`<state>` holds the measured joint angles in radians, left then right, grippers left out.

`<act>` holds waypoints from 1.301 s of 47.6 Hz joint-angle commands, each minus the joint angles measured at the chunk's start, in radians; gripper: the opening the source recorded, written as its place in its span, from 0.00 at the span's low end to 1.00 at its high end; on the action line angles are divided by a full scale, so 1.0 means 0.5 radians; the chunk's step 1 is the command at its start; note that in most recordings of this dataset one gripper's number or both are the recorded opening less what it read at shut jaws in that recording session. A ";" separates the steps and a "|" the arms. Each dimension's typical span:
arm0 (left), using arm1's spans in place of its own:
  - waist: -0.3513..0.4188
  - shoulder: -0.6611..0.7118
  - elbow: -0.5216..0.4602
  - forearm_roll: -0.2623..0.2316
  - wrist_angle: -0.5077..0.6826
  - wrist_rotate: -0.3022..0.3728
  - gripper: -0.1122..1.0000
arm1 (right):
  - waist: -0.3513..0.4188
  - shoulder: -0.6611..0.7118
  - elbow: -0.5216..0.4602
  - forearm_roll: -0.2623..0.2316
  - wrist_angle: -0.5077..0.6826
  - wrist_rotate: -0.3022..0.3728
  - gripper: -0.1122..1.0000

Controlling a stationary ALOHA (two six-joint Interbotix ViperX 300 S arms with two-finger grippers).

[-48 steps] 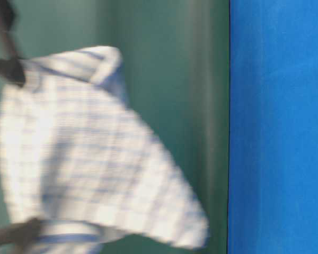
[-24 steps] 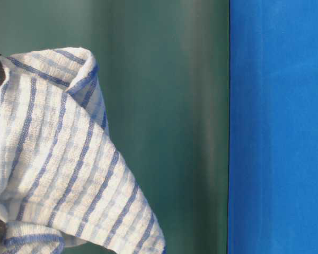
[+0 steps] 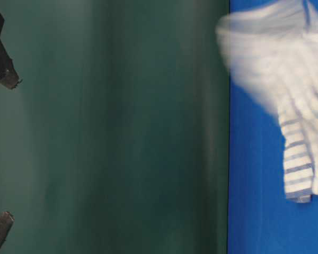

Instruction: Lift the towel with both arms.

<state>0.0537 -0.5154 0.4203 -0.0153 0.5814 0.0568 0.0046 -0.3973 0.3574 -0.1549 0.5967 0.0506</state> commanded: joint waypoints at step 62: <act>-0.249 1.233 0.445 -0.006 -0.985 0.061 0.87 | 0.334 0.825 0.669 0.190 -0.696 0.169 0.70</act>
<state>-0.0644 0.0905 0.6550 -0.0184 0.1150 0.0874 0.1672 0.0138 0.6918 -0.0629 0.2853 0.1304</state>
